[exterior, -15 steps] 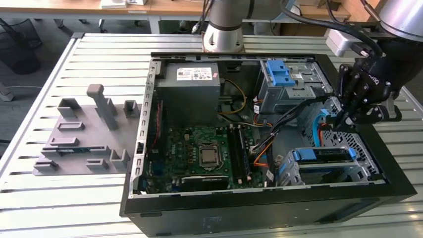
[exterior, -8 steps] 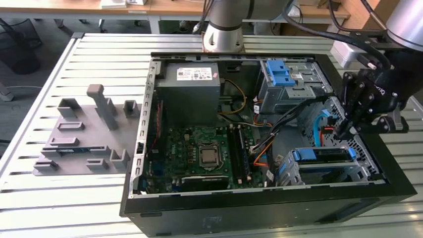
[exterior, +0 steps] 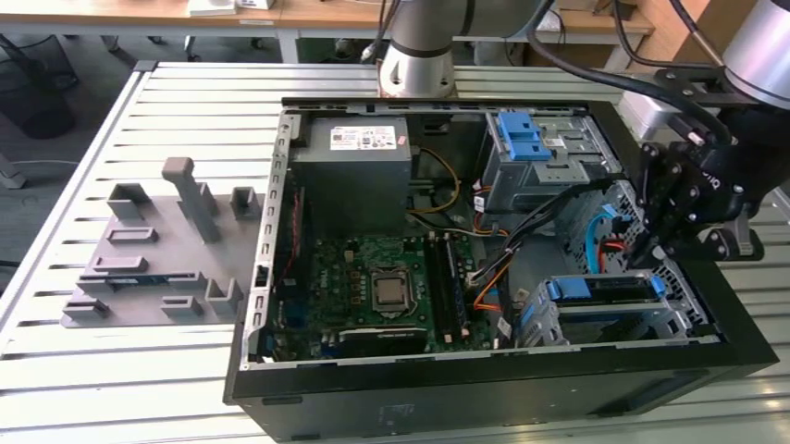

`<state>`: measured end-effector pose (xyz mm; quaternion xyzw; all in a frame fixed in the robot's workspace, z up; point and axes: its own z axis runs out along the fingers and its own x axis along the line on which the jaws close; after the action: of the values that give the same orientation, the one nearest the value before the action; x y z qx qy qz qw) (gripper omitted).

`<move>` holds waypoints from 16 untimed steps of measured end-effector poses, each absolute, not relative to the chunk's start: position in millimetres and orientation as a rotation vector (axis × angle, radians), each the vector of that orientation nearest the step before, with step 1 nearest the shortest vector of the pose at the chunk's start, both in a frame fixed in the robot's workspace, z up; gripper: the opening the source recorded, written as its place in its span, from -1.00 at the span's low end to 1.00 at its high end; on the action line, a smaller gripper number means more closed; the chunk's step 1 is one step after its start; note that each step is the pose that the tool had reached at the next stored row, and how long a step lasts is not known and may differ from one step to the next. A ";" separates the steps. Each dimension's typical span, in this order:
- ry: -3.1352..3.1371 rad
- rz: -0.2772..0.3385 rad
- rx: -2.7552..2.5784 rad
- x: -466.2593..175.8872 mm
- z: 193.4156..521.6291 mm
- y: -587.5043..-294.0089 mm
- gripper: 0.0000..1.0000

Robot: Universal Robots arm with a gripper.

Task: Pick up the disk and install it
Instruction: 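Insert the first disk wire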

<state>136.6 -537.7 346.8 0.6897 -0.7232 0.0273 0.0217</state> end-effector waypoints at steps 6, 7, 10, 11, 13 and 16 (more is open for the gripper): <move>-2.227 0.085 2.153 132.6 343.4 -540.6 -0.67; -2.225 0.085 2.155 132.5 342.9 -541.0 -0.67; -2.224 0.085 2.155 131.9 341.4 -542.9 -0.67; -2.225 0.085 2.156 131.8 340.9 -543.2 -0.67; -2.224 0.085 2.156 131.8 339.6 -543.4 -0.67; -2.224 0.085 2.155 131.7 337.8 -543.5 -0.67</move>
<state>131.7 -543.5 337.8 0.6955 -0.7177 0.0276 0.0215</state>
